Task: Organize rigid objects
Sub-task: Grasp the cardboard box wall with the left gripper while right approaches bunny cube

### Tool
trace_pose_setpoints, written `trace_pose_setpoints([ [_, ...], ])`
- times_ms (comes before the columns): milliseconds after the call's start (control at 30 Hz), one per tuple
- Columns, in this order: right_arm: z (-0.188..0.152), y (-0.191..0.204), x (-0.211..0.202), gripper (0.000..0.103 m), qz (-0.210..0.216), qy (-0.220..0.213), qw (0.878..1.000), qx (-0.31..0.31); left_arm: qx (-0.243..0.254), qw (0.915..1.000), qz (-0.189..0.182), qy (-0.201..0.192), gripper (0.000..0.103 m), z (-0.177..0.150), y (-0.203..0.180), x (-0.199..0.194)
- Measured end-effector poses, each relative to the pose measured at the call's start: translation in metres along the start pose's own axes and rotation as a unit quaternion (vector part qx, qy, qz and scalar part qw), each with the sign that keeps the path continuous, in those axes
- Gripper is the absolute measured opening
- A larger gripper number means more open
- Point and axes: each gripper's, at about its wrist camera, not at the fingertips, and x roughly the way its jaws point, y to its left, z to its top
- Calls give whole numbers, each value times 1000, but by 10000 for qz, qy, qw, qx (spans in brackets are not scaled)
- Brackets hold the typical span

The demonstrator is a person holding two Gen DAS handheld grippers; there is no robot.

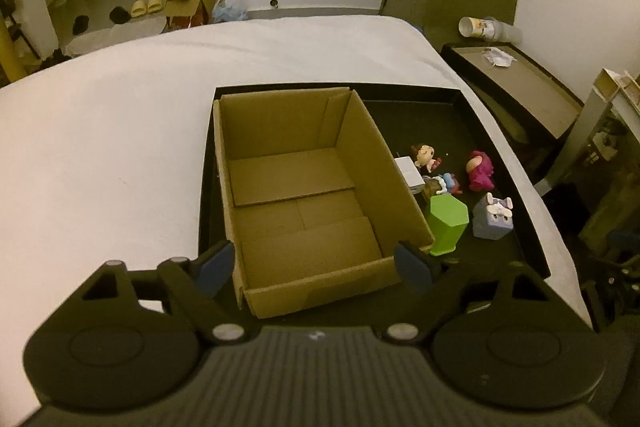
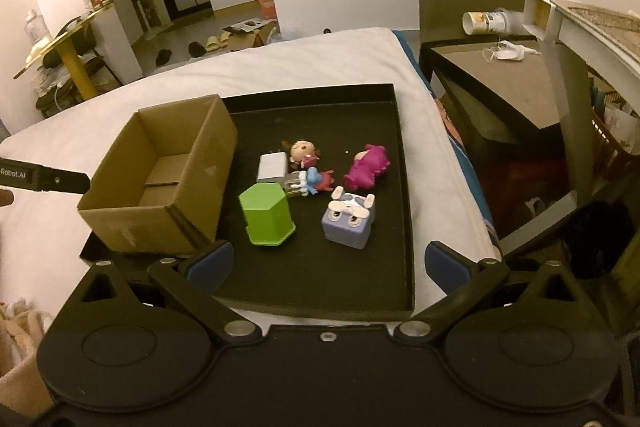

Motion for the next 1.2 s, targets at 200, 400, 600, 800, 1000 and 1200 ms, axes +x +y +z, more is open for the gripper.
trace_pose_setpoints([
  [200,4,-8,15,98,-41,29,10000,55,-79,9998,66,159,77,3,-1,21],
  [400,5,-15,27,97,-31,109,9998,153,-100,9996,112,252,68,6,-4,34],
  [600,5,-21,38,97,-42,186,9996,219,-216,9990,144,352,60,10,-2,47],
  [800,5,-24,52,83,2,260,9994,243,-377,9980,192,471,47,10,1,57],
  [1000,7,-26,68,64,-7,339,9989,328,-597,9967,247,496,27,9,12,62],
  [1200,11,-21,83,63,21,377,9985,400,-871,9951,305,348,27,12,25,55],
])
